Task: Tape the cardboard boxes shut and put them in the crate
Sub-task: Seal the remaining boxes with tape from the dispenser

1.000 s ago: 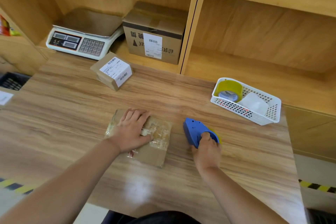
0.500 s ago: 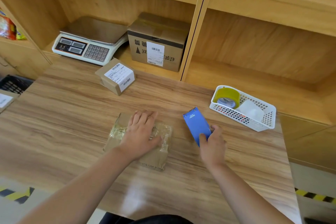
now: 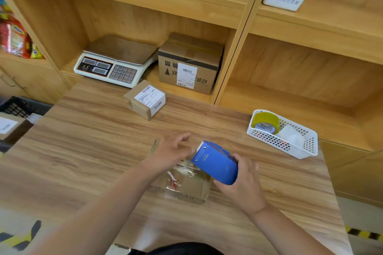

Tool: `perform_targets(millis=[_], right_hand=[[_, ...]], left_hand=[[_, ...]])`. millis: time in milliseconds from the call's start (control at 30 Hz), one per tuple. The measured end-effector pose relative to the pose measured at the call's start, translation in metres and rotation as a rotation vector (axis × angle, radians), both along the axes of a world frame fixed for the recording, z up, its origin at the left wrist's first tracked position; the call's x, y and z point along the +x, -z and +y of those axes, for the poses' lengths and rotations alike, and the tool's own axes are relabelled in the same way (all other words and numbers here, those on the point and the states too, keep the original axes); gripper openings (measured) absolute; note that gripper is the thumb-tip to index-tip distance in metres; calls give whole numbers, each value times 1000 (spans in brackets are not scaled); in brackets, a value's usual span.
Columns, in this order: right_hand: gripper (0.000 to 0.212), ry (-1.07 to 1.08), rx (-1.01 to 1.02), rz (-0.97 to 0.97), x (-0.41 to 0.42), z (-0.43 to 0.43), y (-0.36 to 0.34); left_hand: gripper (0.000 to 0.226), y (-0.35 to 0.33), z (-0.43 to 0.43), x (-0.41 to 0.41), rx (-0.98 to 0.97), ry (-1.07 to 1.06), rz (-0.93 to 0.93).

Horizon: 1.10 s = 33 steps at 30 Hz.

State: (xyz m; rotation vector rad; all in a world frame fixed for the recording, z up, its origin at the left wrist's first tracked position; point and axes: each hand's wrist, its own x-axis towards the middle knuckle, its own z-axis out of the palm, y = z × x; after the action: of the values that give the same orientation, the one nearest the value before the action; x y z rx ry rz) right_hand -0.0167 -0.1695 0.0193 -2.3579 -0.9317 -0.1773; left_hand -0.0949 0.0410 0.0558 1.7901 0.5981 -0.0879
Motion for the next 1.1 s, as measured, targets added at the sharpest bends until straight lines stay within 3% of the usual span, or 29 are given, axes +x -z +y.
perform_targets(millis=[100, 233, 333, 567, 933, 1100], right_hand=[[58, -72, 66, -42, -8, 9, -6], [61, -123, 81, -50, -13, 18, -6], [68, -148, 69, -68, -14, 23, -8], [60, -177, 3, -68, -15, 36, -12], [58, -264, -98, -130, -5, 52, -23], [56, -302, -193, -68, 4, 51, -26]], left_hand=[[49, -5, 8, -13, -190, 27, -10], [44, -4, 24, -27, -305, 27, -30], [33, -1, 32, -31, -289, 22, -21], [12, 1, 44, -31, -253, -144, -95], [6, 0, 61, -27, -201, -281, -70], [6, 6, 62, -26, -209, -289, -43]])
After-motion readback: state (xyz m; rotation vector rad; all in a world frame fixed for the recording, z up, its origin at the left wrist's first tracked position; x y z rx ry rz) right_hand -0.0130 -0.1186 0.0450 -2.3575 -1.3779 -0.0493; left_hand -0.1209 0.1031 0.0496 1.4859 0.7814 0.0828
